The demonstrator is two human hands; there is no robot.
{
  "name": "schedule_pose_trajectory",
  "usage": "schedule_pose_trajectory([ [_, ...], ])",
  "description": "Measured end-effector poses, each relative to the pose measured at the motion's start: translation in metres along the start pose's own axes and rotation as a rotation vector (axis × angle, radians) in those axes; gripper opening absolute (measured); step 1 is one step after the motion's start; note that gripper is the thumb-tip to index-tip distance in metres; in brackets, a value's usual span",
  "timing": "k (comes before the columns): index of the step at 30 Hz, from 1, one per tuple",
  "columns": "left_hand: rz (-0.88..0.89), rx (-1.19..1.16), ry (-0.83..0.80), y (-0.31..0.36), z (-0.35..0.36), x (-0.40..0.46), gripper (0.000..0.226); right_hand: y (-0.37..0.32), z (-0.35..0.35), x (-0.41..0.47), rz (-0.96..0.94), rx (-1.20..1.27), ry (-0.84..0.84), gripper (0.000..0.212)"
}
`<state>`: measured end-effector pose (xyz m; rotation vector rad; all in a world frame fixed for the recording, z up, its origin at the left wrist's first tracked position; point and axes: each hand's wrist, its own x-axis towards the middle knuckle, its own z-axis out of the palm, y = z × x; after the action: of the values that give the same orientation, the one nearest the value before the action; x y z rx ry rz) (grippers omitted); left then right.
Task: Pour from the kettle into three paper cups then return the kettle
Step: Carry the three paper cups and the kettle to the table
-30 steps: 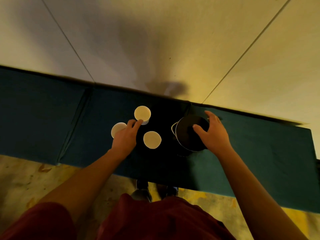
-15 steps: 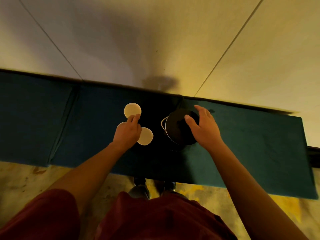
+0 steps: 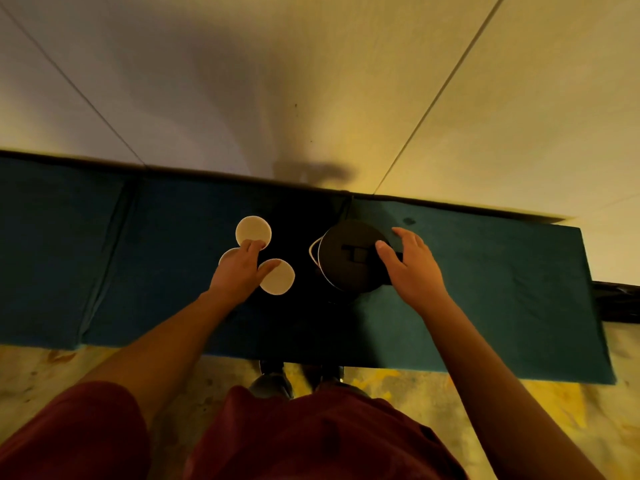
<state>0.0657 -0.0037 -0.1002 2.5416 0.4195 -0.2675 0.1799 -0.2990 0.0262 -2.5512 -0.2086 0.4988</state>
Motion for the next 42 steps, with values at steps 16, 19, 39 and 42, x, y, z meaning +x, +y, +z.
schedule_pose_trajectory([
  [16, 0.029, 0.13, -0.034, 0.009, -0.018, 0.009, 0.028, 0.022, -0.029, 0.006, -0.083, 0.015, -0.372, 0.075],
  [19, 0.013, 0.127, -0.05, 0.016, -0.024, 0.01, 0.027, 0.028, -0.034, 0.014, -0.086, -0.127, -0.442, 0.055],
  [39, -0.277, 0.061, 0.154, 0.072, -0.051, -0.034, 0.029, 0.034, -0.012, 0.018, -0.077, 0.21, -0.344, 0.03],
  [42, -0.379, 0.026, 0.185, 0.082, -0.036, -0.064, 0.031, 0.04, -0.018, 0.016, -0.149, 0.205, -0.399, 0.028],
])
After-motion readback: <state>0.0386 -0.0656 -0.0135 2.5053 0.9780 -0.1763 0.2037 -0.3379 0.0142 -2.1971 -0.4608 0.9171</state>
